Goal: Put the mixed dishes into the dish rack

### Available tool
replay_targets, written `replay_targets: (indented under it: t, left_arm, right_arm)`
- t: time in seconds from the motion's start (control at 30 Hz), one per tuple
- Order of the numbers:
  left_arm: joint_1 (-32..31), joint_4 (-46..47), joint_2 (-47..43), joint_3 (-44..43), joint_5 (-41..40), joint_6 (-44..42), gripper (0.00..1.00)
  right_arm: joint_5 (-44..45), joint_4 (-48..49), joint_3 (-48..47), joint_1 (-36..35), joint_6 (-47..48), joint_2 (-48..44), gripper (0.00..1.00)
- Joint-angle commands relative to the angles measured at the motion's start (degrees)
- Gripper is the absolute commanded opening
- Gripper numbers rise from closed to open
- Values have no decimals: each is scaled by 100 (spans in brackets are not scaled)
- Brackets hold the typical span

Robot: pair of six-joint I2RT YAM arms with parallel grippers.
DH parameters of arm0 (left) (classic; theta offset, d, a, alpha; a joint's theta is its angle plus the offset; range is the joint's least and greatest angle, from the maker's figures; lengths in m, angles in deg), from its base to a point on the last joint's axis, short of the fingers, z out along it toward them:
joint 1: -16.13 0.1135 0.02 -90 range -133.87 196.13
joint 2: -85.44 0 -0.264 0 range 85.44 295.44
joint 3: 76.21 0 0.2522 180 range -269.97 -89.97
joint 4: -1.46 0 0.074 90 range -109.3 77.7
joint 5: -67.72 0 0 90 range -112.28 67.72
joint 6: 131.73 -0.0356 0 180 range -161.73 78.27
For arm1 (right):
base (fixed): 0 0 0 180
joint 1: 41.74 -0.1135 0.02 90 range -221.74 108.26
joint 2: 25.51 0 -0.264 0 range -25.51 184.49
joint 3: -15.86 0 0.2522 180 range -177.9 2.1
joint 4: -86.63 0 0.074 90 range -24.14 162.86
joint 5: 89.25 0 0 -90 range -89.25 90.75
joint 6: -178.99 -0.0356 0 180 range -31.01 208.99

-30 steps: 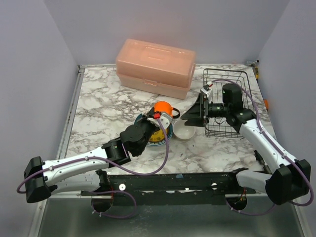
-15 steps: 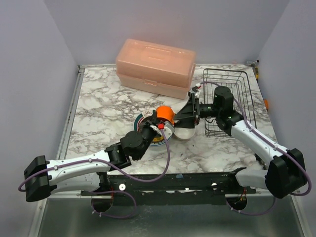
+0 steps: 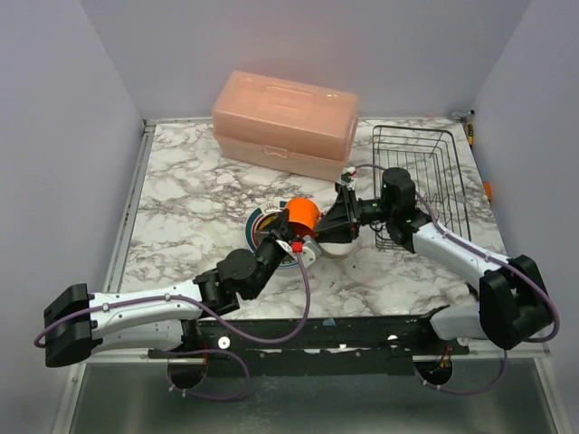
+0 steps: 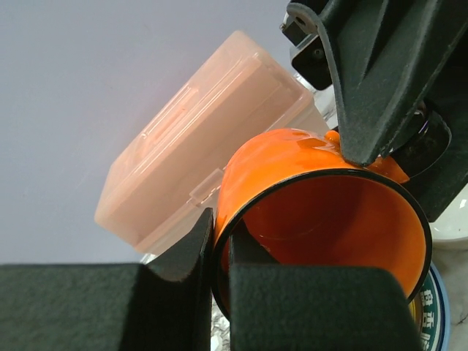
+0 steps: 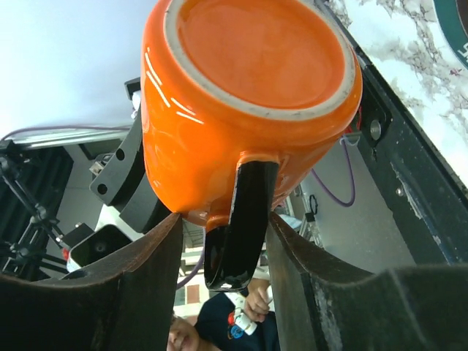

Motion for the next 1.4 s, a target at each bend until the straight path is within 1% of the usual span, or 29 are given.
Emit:
replay_targets:
  t: [0.0,0.07,0.17,0.33,0.47,0.5,0.6,0.67,0.77,0.83,0.87,0.93,1.0,1.07,1.17,1.23,1.3,1.33,1.37]
  left_arm:
    - [-158,1192,-185,219,488,-391,0]
    - [-204,1418,-203,337,539,-517,0]
    - [-247,1490,-218,394,612,-581,0]
    - [-347,1726,-287,531,720,-731,0]
    - [-416,1491,-348,526,860,-782,0]
    - [-428,1472,-349,531,888,-772,0]
    - [-443,1436,-345,528,894,-772,0]
    - [-458,1417,-345,523,898,-757,0]
    - [-459,1326,-379,485,895,-649,0]
    - [-456,1331,-359,411,704,-552,0]
    - [-459,1331,-341,362,589,-527,4]
    - [-452,1372,-303,297,375,-504,43]
    - [-454,1497,-329,297,283,-474,63]
    - [-456,1567,-398,332,237,-447,76]
    - [-459,1613,-482,318,106,-461,90]
    - [-460,1836,-502,312,-84,-583,95]
    - [-460,2181,-481,345,-338,-783,97]
    - [-458,2359,-465,353,-472,-896,98]
    - [-455,2585,-432,356,-605,-1046,99]
  right_arm:
    - [-288,759,91,-63,-407,146,49]
    - [-343,863,103,-63,-472,218,47]
    - [-386,1004,103,-68,-562,306,44]
    - [-500,1236,86,-72,-701,459,44]
    - [-609,1560,68,-104,-890,569,44]
    - [-639,1674,64,-114,-975,589,39]
    - [-690,2118,90,-133,-1225,645,18]
    - [-683,2414,136,-146,-1407,668,1]
    - [-667,2935,206,-217,-1699,692,1]
    - [-627,3225,267,-229,-1870,679,1]
    - [-596,3327,310,-230,-1928,662,1]
    - [-440,3455,405,-230,-1925,597,1]
    - [-231,3333,479,-226,-1769,543,1]
    - [4,2978,515,-223,-1501,512,1]
    - [343,2653,525,-219,-1186,511,1]
    - [574,2207,456,-199,-865,497,1]
    - [843,1730,385,-138,-487,449,1]
    - [982,1390,315,-102,-247,421,1]
    - [1126,827,166,-78,139,380,1]
